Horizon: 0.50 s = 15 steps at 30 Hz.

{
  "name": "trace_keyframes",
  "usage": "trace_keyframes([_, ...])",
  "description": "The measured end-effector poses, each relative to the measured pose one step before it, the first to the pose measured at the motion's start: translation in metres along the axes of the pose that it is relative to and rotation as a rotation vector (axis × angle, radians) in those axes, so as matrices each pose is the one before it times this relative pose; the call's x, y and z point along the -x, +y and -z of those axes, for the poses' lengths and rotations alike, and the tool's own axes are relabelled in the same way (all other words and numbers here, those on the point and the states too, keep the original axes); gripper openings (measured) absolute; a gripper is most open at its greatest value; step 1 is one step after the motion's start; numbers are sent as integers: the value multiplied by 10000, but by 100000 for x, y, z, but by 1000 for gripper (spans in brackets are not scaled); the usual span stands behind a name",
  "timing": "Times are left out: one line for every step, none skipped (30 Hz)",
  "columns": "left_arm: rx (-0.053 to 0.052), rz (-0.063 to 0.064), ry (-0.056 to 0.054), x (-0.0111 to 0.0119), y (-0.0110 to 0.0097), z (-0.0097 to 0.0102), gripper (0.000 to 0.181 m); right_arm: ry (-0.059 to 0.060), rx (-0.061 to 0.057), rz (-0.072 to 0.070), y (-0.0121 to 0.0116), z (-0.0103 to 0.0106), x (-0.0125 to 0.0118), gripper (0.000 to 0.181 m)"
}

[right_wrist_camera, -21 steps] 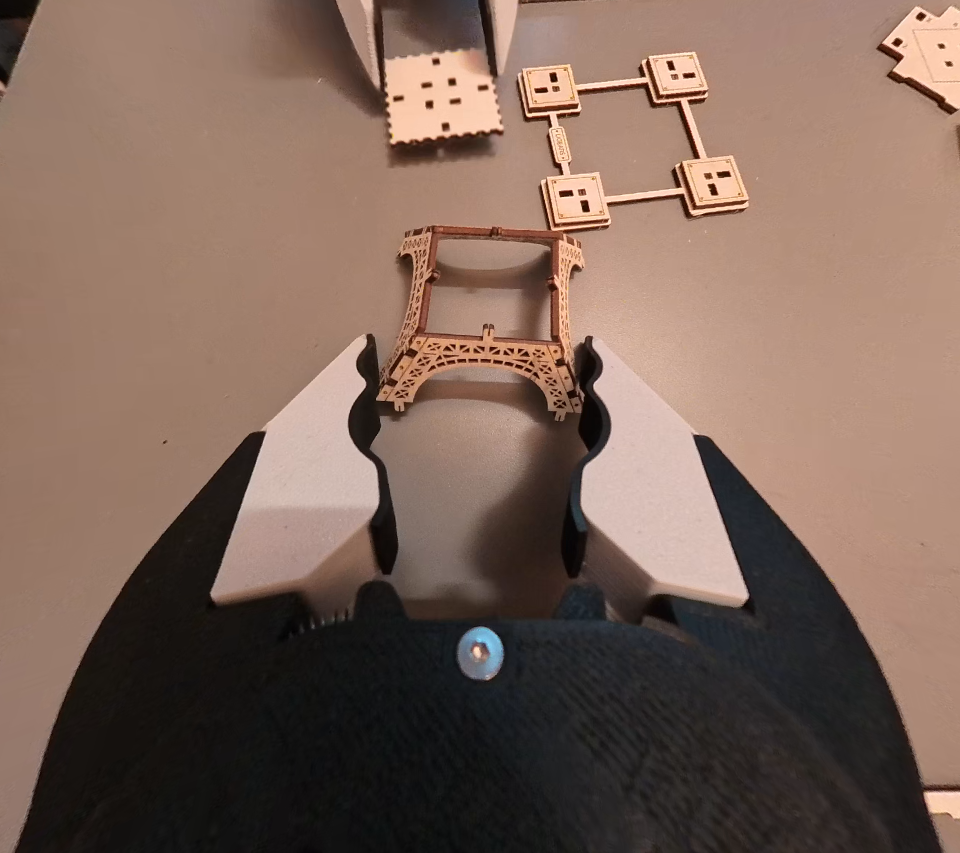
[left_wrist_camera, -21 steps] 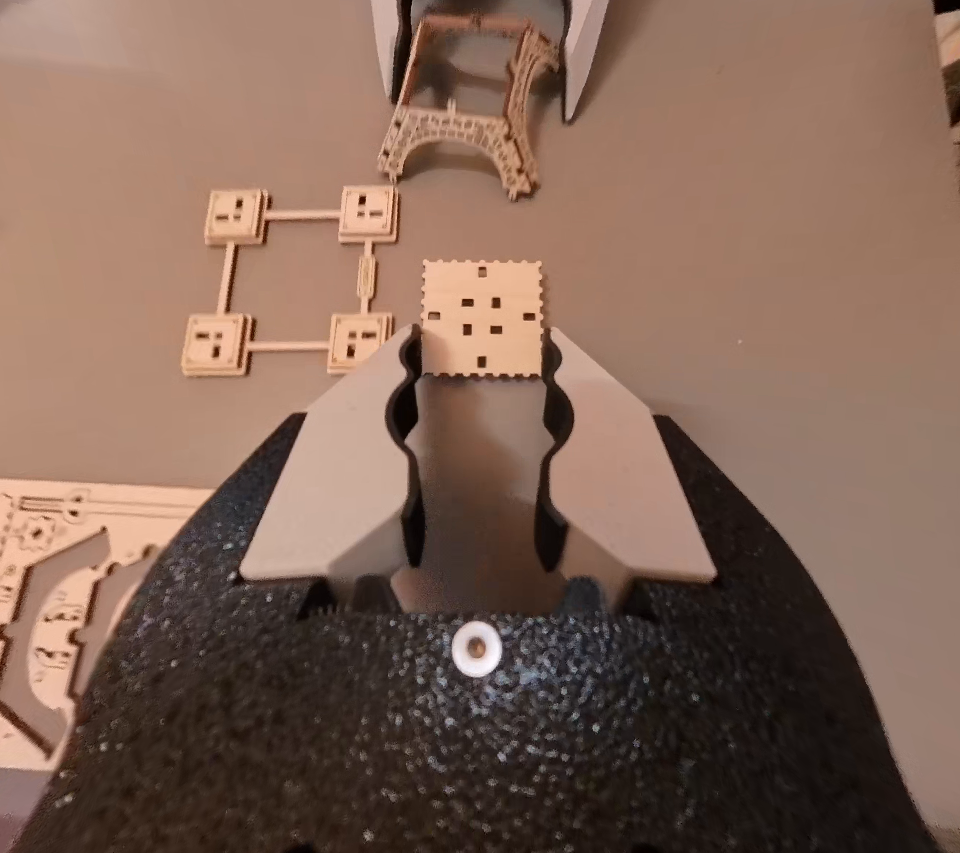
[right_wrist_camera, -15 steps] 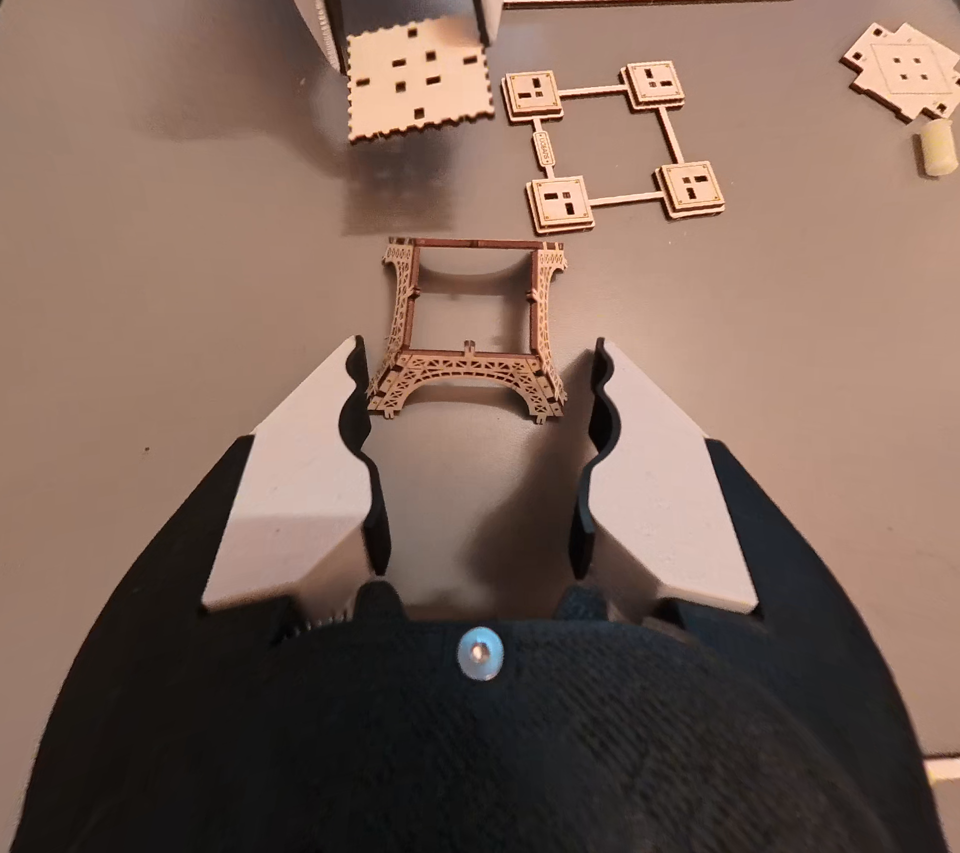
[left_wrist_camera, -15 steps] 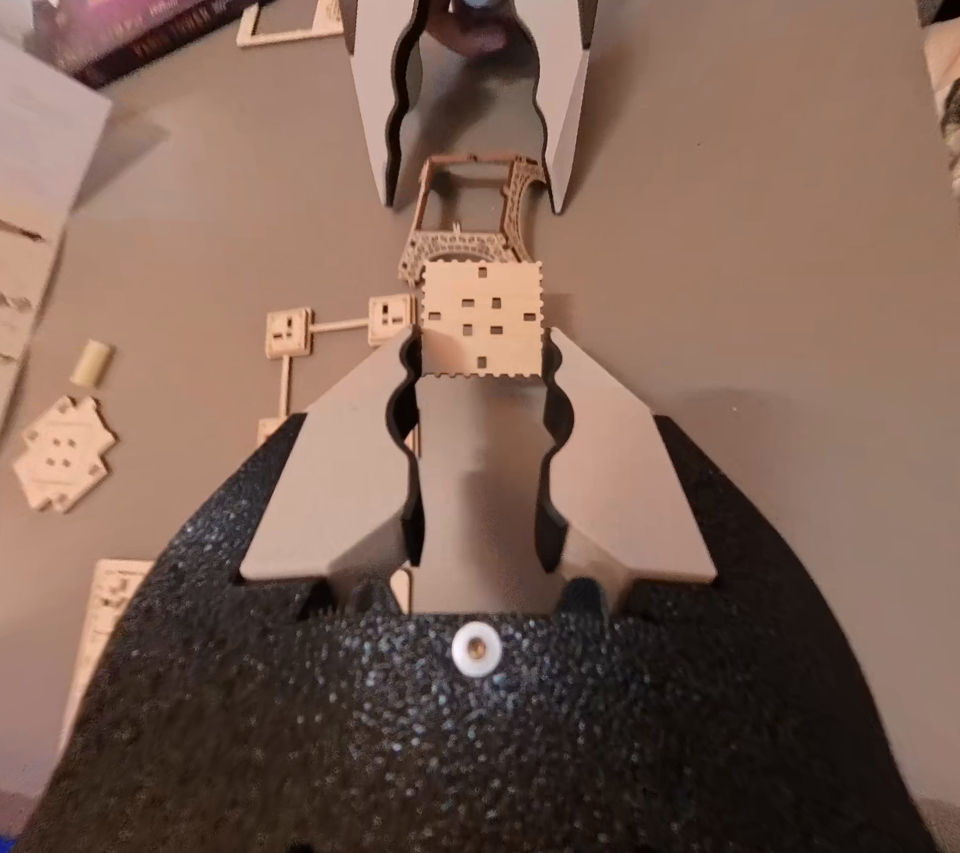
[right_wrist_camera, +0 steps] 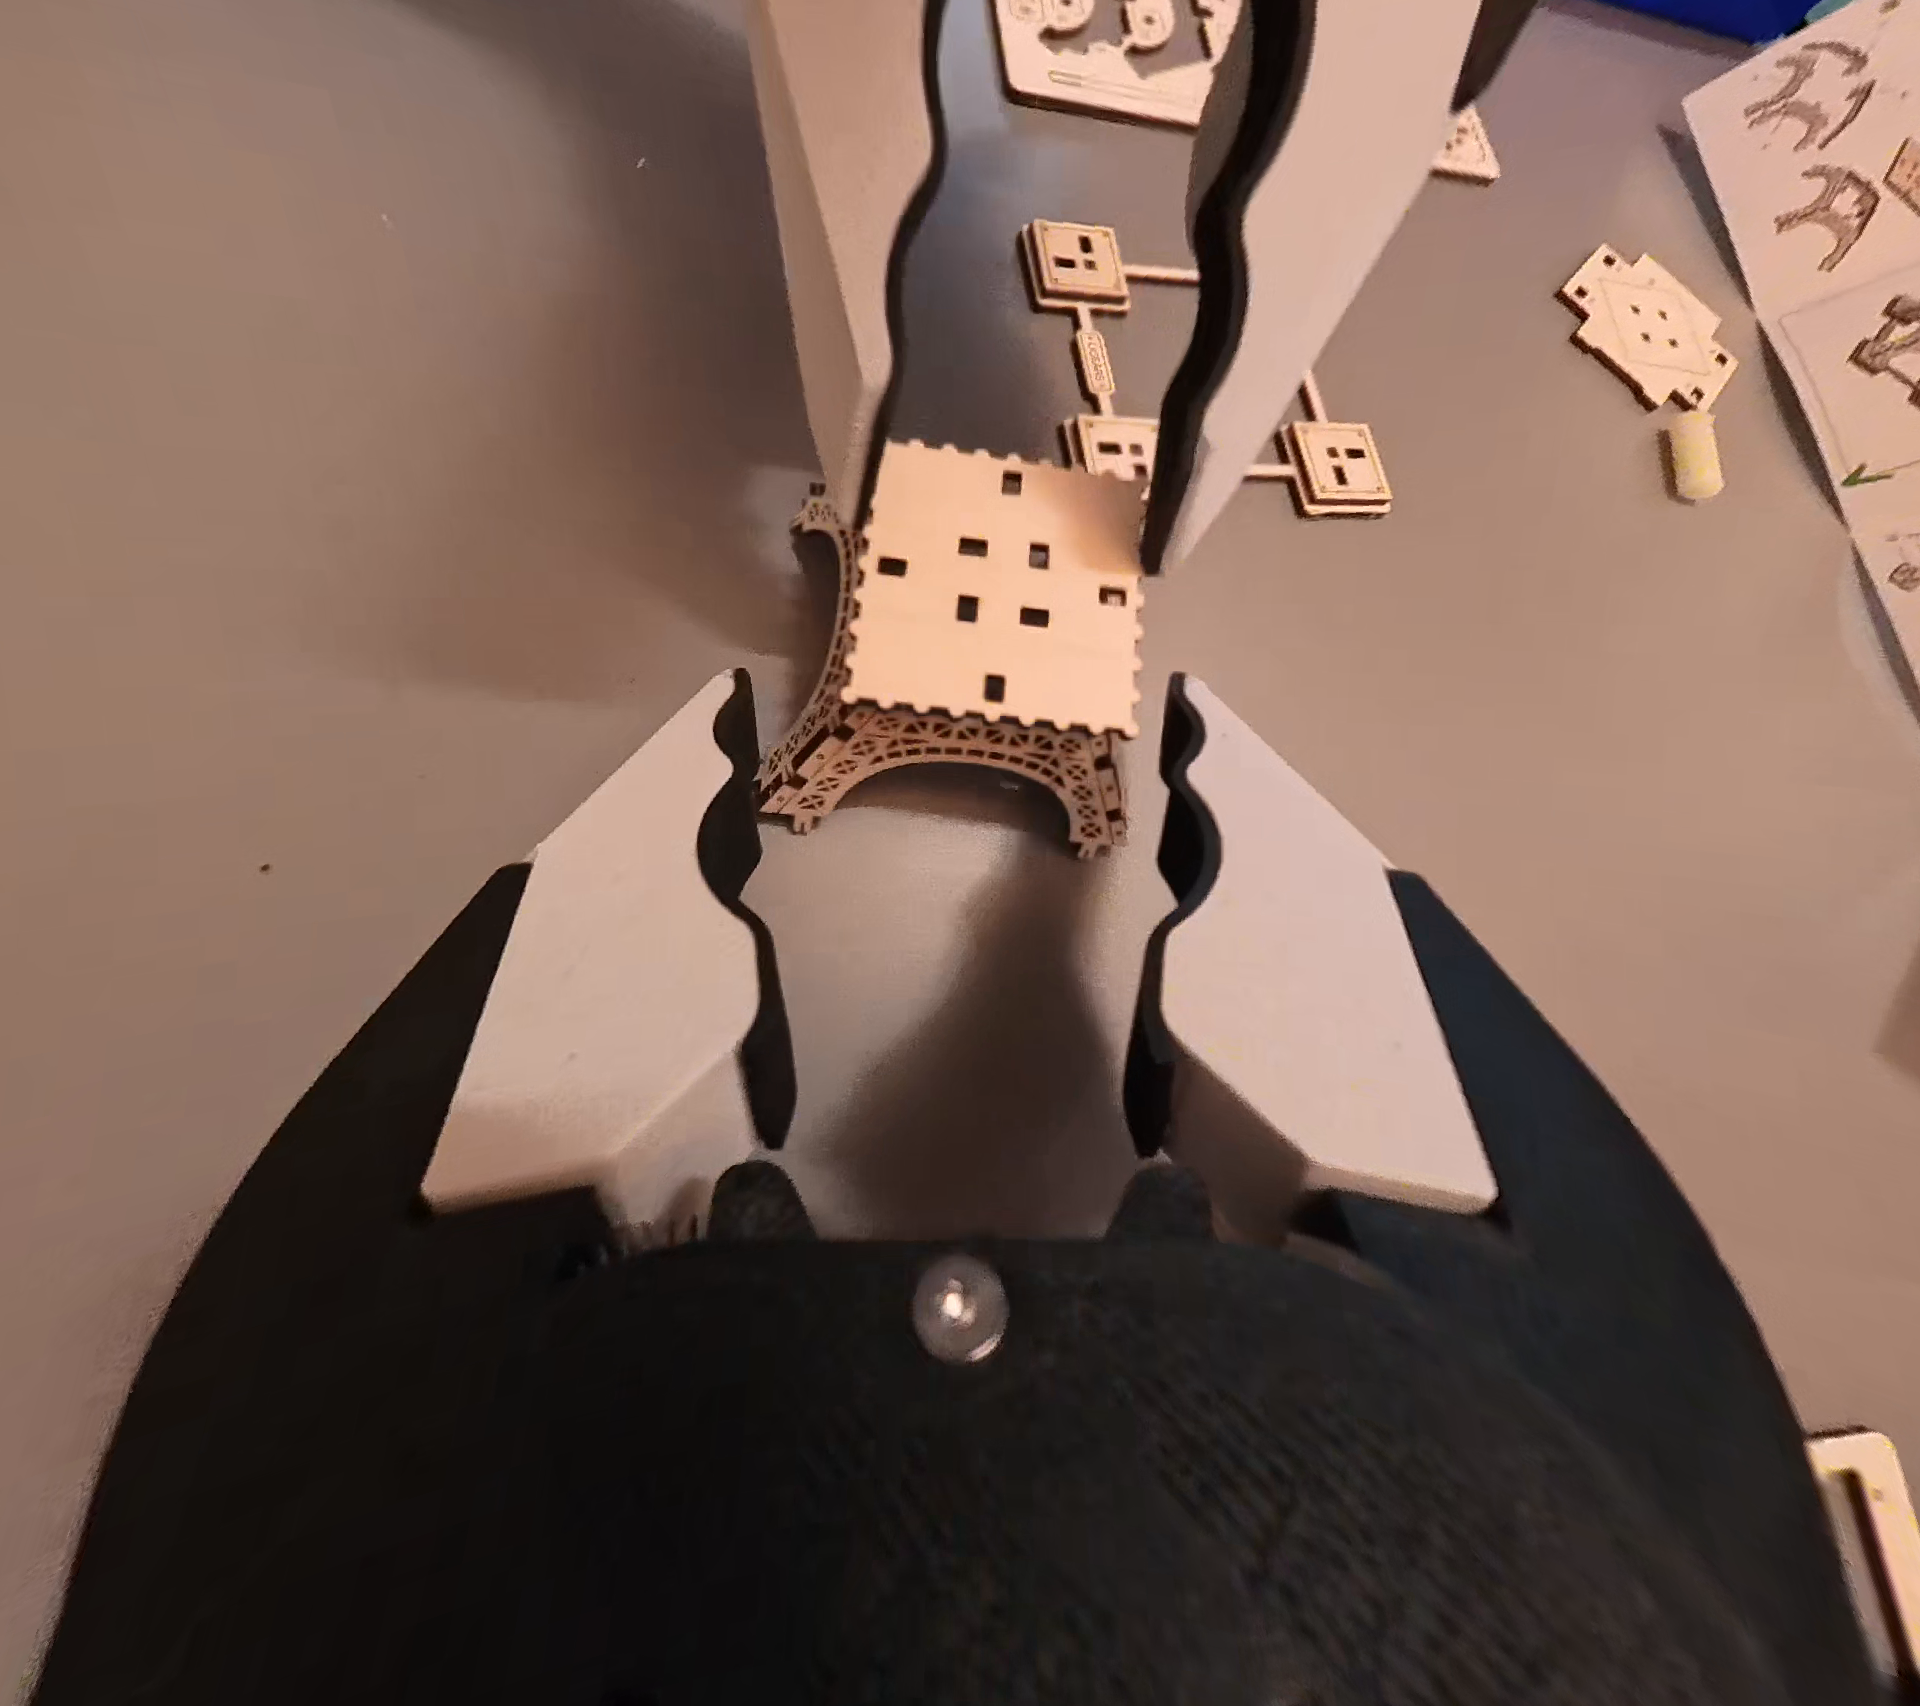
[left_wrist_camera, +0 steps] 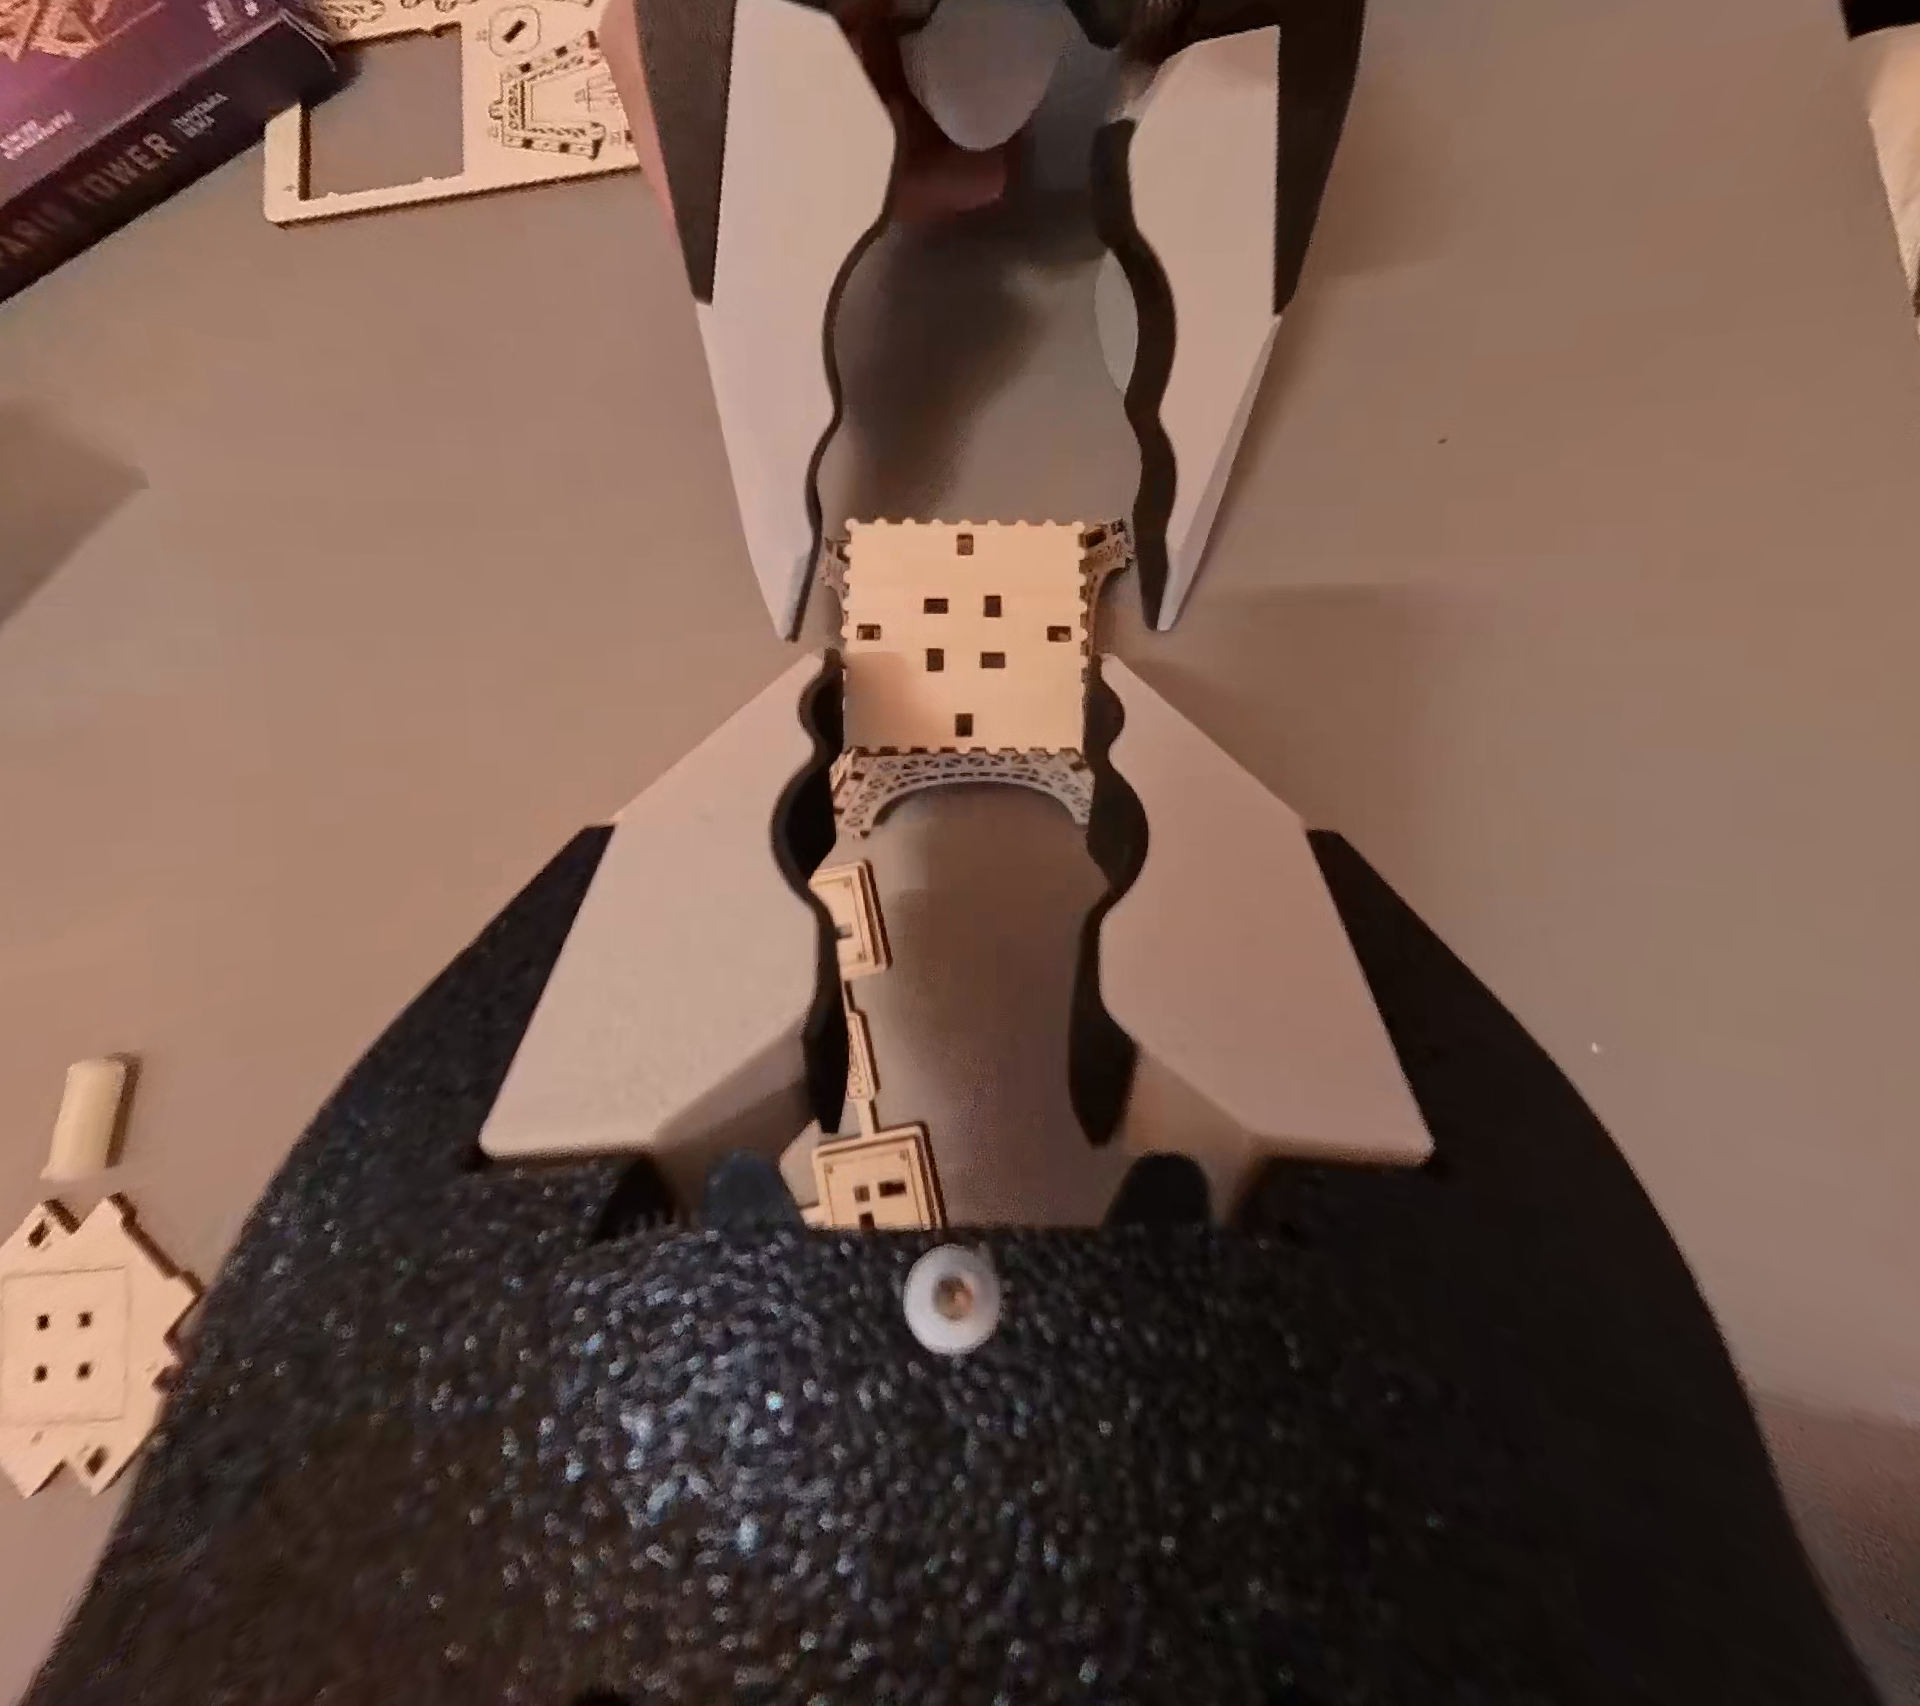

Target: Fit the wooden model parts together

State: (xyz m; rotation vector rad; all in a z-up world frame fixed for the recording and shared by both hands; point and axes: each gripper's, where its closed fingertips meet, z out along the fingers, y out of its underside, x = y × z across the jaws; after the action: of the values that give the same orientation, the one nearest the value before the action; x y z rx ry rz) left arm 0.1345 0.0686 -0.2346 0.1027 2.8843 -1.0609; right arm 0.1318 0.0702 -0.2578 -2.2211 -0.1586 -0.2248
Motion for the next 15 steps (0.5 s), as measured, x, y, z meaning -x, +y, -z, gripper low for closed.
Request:
trace_keyframes([-34, -1, 15, -32, 42, -144, 43, 62, -31, 92, -32, 38, 20, 77])
trace_keyframes([-36, -13, -18, -13, 4, -92, 43, 9, -17, 61, -12, 25, 46, 75])
trace_keyframes([-2, -32, -37, -12, 43, -58, 43, -36, -2, 19, -1, 9, 56, 74])
trace_keyframes([-22, -50, -42, 1, -10, -13, 44, -67, 13, -22, 17, -12, 59, 72])
trace_keyframes([-18, -38, -26, 0, -3, -12, 44, -63, 23, -47, 28, -26, 22, 70])
trace_keyframes([-14, 7, -9, -3, -14, -17, 44, -28, 21, -57, 27, -28, -30, 69])
trace_keyframes([-20, 23, -3, -20, -52, -33, 44, -43, 13, -35, 20, -13, 16, 69])
trace_keyframes([-14, 0, -19, -31, -55, -33, 44, -30, 5, -15, 7, -7, 23, 69])
trace_keyframes([3, -1, -39, -24, -27, -28, 44, 8, -1, 2, -9, 5, -14, 69])
trace_keyframes([18, 21, -4, -85, -26, 6, 44, 51, -7, 12, -9, 6, -49, 70])
trace_keyframes([-16, 47, 35, -164, -61, 60, 44, 46, -9, 19, -8, 14, -38, 70])
trace_keyframes([-59, 40, 38, -163, -104, 85, 46, 38, -9, 21, -16, 7, -19, 71])
trace_keyframes([-58, 37, -79, 12, -94, 105, 48, 41, -6, 11, -6, 6, -46, 71])
trace_keyframes([-5, 27, -166, 131, -6, 144, 50, 22, -2, -1, 2, 8, -21, 72])
trace_keyframes([29, -23, -166, 118, 36, 173, 51, -1, 2, -6, -1, -7, -4, 72])
